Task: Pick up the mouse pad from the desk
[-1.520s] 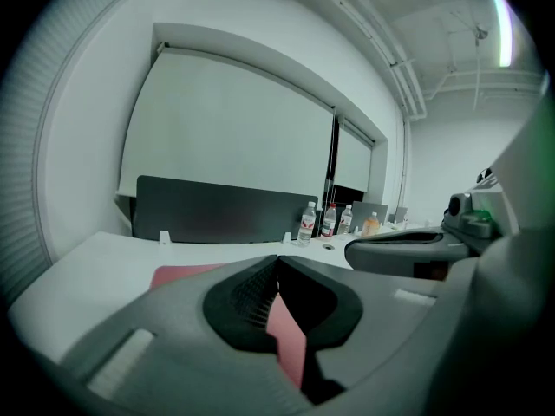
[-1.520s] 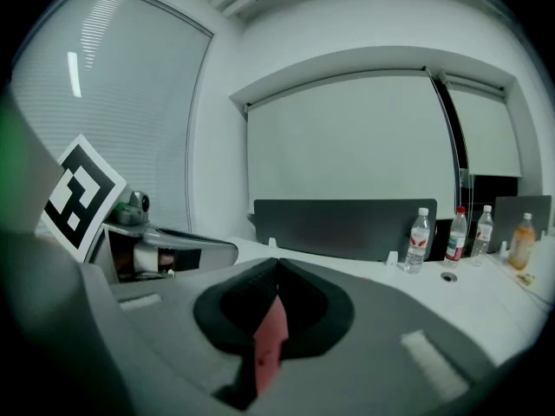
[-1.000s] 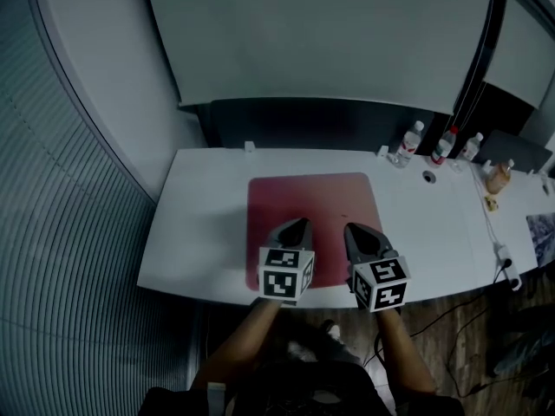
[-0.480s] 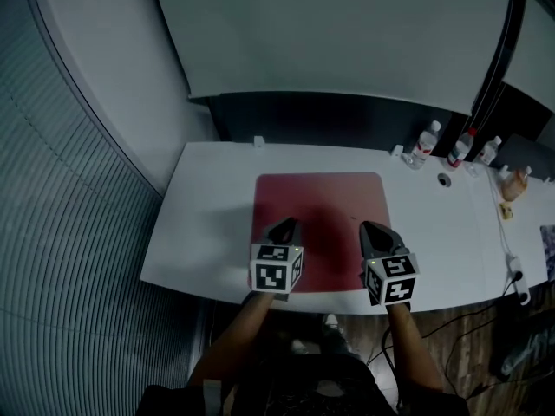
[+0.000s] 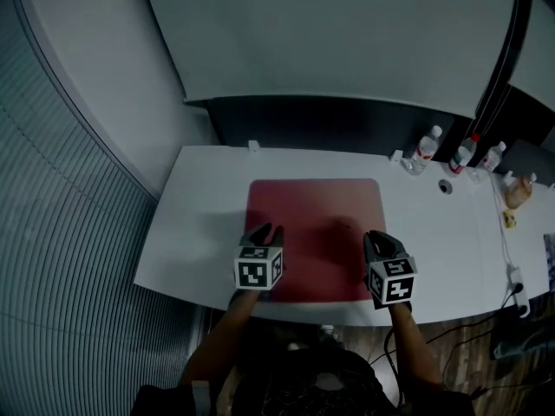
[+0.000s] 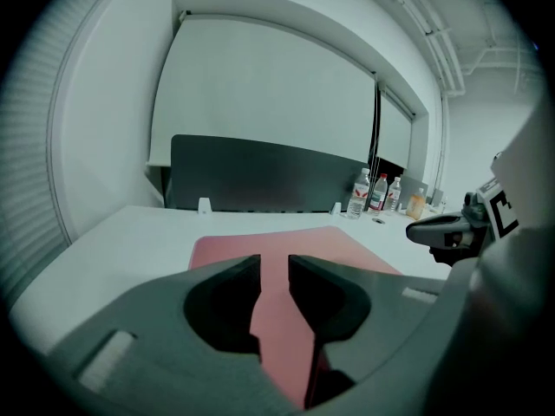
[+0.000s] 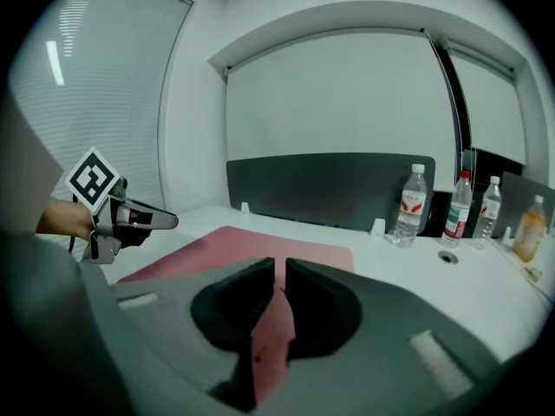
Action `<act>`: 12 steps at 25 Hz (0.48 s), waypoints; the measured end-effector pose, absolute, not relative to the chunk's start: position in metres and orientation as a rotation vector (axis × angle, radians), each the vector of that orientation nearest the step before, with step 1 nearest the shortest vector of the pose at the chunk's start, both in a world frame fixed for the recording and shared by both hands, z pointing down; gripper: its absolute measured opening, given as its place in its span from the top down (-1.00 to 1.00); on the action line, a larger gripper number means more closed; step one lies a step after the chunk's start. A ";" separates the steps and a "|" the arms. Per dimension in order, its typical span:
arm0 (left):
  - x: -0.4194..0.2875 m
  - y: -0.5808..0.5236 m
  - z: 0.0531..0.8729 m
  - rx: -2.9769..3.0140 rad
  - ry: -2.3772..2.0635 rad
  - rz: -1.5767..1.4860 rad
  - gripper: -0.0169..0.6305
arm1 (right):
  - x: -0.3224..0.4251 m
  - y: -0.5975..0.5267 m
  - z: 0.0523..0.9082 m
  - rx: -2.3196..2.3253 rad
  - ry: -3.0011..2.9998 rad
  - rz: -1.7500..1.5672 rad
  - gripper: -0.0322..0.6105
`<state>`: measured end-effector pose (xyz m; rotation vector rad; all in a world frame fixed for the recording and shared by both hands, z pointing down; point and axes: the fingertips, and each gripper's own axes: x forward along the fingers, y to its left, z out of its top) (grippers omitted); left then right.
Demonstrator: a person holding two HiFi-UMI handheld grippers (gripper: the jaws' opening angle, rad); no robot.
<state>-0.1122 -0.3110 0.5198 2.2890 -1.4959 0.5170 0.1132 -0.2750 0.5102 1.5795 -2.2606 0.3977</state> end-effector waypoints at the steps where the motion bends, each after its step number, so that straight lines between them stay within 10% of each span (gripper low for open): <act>1: -0.114 -0.313 0.522 2.280 -1.502 0.518 0.69 | 0.118 -0.277 0.514 1.584 -2.254 0.401 0.80; 12: -0.131 -0.330 0.555 2.191 -1.523 0.579 0.44 | 0.149 -0.303 0.553 1.562 -2.194 0.473 0.64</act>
